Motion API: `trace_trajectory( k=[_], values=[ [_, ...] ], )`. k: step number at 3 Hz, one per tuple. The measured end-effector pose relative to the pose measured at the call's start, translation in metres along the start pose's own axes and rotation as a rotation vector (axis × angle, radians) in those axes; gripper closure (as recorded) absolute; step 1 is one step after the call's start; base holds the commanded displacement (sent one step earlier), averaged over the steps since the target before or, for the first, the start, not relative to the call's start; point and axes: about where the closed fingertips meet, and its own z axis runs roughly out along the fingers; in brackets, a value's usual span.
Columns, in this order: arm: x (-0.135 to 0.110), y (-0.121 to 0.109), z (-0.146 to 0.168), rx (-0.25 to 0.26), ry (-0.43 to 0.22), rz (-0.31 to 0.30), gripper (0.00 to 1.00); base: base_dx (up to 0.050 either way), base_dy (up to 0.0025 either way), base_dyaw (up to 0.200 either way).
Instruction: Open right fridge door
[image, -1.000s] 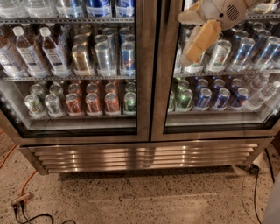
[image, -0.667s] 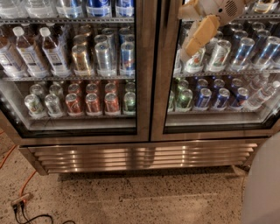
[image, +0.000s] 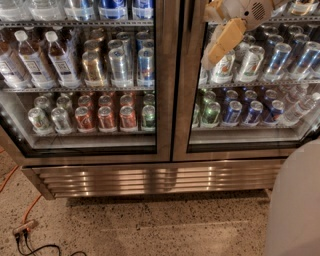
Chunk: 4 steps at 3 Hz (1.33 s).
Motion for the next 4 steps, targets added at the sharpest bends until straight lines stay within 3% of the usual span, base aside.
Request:
trace_trajectory(
  k=[4],
  values=[
    [-0.0019,0.0026,0.0050,-0.046,-0.042,-0.003,0.00,0.000,0.00000,0.000]
  ],
)
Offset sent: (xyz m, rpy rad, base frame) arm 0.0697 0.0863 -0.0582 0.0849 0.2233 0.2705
